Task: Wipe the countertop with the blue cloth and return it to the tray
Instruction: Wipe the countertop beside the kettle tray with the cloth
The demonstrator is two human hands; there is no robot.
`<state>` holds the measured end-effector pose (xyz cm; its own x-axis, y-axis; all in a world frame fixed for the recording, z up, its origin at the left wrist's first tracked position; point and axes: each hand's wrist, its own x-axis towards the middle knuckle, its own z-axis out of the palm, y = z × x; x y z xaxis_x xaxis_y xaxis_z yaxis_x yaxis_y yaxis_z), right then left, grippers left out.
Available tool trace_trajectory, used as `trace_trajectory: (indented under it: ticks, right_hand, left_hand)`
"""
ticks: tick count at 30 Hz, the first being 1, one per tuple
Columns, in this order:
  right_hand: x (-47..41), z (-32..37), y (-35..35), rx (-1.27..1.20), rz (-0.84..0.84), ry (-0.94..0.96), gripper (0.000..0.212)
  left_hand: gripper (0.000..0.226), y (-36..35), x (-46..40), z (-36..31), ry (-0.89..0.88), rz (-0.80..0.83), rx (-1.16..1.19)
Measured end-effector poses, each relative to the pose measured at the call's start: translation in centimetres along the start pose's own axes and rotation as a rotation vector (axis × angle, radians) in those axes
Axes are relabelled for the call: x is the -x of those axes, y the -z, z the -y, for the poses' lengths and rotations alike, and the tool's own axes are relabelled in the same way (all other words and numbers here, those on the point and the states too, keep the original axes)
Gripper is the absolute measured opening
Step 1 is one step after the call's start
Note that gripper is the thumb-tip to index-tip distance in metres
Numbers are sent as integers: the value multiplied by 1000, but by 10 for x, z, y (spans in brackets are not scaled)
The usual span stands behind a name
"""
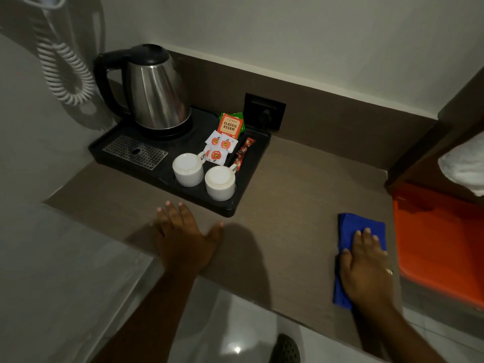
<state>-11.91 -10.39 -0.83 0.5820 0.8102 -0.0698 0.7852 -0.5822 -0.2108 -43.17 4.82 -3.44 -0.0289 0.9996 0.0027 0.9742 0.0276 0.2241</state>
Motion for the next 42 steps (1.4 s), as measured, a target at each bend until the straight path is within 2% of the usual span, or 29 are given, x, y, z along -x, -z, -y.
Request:
trace_trajectory:
  ticks: [3,6,9,11,15,17,19,23,25,28,33,39,42]
  right_hand:
    - [22,39,-12,4,-45,-195,63]
    - [20,93,-19,-27,-12,-196,64]
    - [0,145,-26,-63,40,-13,63]
    - [-10,160,-30,-51,97,172,65]
    - [-17,120,-21,7,178,684,65]
    - [-24,92,-13,51,216,813,63]
    - [-30,71,-9,32,194,709,61]
    - [-11,45,-6,-54,34,201,62]
    - [6,47,-10,-49,-7,63,68]
    - [27,64,-21,-38,-15,60,72]
    - [33,69,-25,-18,2,143,59]
    - [34,78,-13,-47,59,95,56]
    - [30,68,4,-325,81,87,50]
  left_hand:
    - [118,-3,-2,-3,13,-9,5]
    - [117,-3,-2,-4,26,7,-4]
    - [117,-4,-2,-3,26,4,-1]
    - [117,-3,-2,-3,24,7,-12]
    - [119,-3,-3,-3,29,24,-28]
    - [120,-3,-4,-2,31,34,-40]
    - [119,-2,-3,-2,25,33,-37]
    - [119,0,-2,-3,26,19,-5]
    - [118,1,-1,-4,31,25,-4]
    - [118,2,0,-4,30,29,1]
    - [112,8,4,-4,-25,10,-8]
    - [84,23,38,-17,-149,-34,4]
    - [66,21,59,-28,-356,-27,-31]
